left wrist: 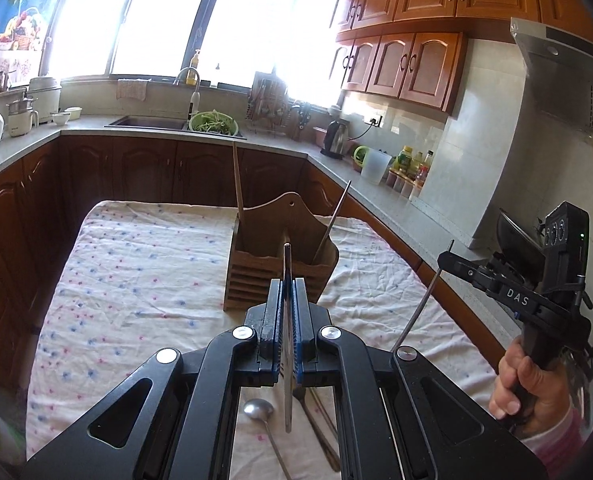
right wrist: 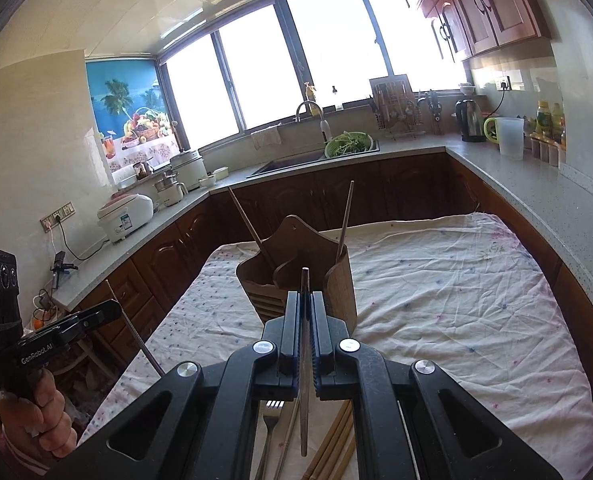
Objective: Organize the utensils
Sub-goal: 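Carry both steel chopsticks up and lower them into the wooden holder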
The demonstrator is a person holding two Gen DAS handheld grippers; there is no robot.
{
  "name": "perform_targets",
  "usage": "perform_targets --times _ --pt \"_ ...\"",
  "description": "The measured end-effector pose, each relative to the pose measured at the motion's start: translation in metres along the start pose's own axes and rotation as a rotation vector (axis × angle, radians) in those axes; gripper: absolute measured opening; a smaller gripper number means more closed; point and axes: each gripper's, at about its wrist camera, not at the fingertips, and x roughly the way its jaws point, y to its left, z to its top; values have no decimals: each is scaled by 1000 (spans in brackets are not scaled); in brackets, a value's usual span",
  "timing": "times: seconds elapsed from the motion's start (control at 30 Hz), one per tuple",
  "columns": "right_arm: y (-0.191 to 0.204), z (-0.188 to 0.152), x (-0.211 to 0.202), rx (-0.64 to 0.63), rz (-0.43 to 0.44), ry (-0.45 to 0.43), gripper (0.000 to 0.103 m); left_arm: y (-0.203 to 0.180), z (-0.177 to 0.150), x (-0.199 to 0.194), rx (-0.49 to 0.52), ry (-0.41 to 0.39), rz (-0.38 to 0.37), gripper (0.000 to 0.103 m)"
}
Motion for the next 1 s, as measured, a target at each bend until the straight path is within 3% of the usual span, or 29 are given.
perform_targets --times 0.33,0.6,0.83,1.0 --pt "3 26 6 -7 3 -51 4 4 27 -5 6 -71 18 3" --pt "4 66 18 0 9 -127 4 3 76 7 21 -160 24 3" --pt "6 108 35 -9 -4 -197 4 0 122 33 43 -228 53 3" --pt "0 123 55 -13 -24 -222 4 5 137 65 32 -246 87 3"
